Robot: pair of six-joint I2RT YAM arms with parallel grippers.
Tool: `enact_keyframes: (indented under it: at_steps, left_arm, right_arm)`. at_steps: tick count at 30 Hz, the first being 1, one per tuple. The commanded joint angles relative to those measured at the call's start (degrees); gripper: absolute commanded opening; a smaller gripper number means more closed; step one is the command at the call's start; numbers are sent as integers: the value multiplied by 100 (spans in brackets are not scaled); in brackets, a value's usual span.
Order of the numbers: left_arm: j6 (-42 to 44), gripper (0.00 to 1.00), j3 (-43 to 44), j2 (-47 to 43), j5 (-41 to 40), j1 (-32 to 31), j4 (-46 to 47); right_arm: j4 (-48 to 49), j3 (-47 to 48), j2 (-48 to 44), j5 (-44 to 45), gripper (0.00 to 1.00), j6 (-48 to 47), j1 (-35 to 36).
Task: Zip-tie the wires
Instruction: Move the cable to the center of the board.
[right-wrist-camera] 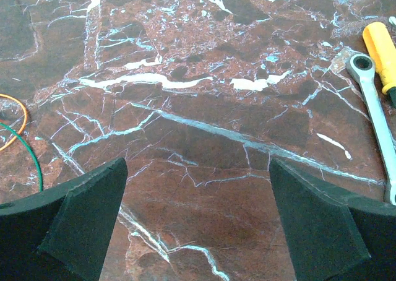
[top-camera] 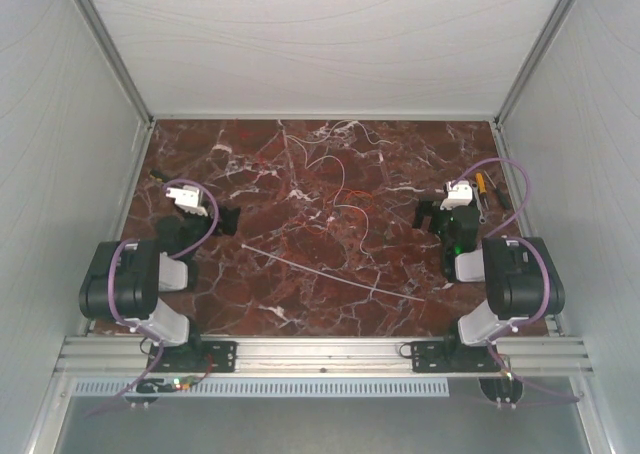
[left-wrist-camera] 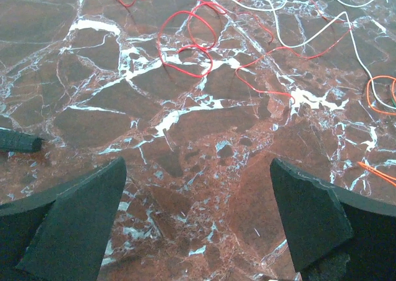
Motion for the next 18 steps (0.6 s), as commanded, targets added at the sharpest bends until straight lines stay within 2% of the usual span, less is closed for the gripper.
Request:
enact_keyframes:
  at_steps: [1, 5, 13, 18]
  left_arm:
    - [58, 100, 188, -205, -131, -23, 112]
    - [46, 100, 290, -617, -70, -18, -393]
    - [18, 100, 286, -1744, -6, -30, -1285]
    - [20, 100, 588, -2536, -5, -33, -2708]
  right_arm:
    - [501, 52, 38, -9, 98, 60, 5]
    - [50, 205, -210, -141, 98, -129, 105]
    - [-2080, 1102, -962, 276, 98, 27, 292]
    - [-3283, 1735, -1304, 554, 98, 393, 520]
